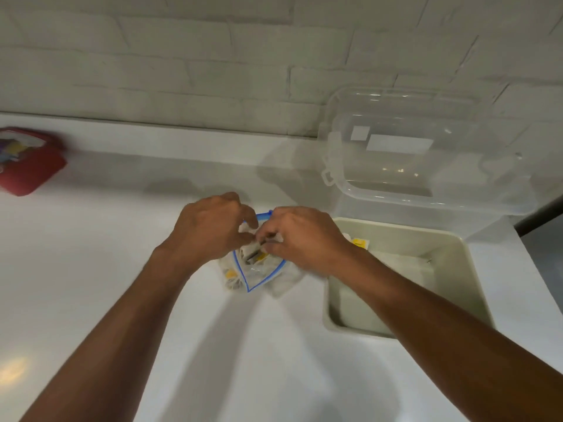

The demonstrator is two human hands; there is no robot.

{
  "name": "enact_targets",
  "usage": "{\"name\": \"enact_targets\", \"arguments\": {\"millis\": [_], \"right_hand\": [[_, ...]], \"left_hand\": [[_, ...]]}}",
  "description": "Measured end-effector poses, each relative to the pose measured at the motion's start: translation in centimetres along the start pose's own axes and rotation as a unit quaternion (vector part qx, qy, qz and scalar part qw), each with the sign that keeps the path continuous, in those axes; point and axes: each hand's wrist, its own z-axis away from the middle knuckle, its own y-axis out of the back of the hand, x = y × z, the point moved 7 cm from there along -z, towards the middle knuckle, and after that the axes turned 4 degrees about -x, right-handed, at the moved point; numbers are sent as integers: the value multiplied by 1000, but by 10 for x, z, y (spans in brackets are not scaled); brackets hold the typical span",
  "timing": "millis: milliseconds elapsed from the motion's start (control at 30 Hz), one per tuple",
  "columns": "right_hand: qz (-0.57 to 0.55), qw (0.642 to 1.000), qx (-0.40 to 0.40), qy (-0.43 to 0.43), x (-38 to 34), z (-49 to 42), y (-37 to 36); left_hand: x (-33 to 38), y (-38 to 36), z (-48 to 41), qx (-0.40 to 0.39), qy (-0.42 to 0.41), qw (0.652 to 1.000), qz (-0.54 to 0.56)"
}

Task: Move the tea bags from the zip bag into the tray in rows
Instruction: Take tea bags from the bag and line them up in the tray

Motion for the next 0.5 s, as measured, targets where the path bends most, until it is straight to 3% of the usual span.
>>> {"name": "enact_targets", "arguments": {"millis": [67, 167, 333, 500], "right_hand": [[98, 995, -33, 8, -7, -8, -15], [155, 986, -64, 2, -5, -13, -33], [159, 986, -35, -22, 3, -16, -44], [62, 996, 11, -68, 12, -9, -27]], "left_hand": [[-1, -17, 0, -35, 15, 999, -33], [-4, -31, -1, -47, 32, 997, -59], [-8, -43, -3, -40, 47, 997, -40], [-11, -44, -6, -22, 46, 998, -23]]}}
